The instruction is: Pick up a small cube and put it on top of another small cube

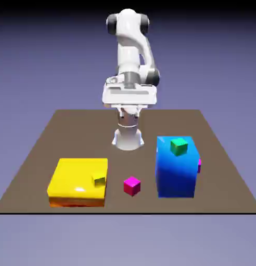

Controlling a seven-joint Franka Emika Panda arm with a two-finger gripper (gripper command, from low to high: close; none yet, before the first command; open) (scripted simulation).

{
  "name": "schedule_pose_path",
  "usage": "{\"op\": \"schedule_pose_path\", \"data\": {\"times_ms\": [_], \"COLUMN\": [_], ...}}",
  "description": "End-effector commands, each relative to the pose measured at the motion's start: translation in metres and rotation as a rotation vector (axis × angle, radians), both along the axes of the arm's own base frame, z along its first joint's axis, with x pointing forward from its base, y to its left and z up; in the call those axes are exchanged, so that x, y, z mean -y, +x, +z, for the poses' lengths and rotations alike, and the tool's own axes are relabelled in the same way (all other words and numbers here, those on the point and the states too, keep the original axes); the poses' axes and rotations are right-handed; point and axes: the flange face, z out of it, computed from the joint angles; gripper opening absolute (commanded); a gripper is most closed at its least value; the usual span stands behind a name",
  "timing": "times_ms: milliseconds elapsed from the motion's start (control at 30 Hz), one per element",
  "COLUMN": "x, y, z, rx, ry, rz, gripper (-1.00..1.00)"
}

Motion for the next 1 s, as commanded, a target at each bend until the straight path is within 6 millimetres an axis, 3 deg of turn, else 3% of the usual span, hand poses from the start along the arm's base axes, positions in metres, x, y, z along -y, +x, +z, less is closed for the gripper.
{"op": "schedule_pose_path", "data": {"times_ms": [0,233,433,767,967], "x": [-0.011,-0.092,-0.161,-0.264,-0.297], "y": [0.002,0.003,-0.013,-0.069,-0.109], "z": [-0.005,-0.043,-0.077,-0.138,-0.190], "rx": [-0.017,-0.108,-0.156,-0.175,-0.165], "ry": [-0.029,-0.240,-0.429,-0.760,-0.974], "rz": [0.060,0.492,0.874,1.525,1.919], "gripper": [0.00,0.00,0.00,0.00,0.00]}}
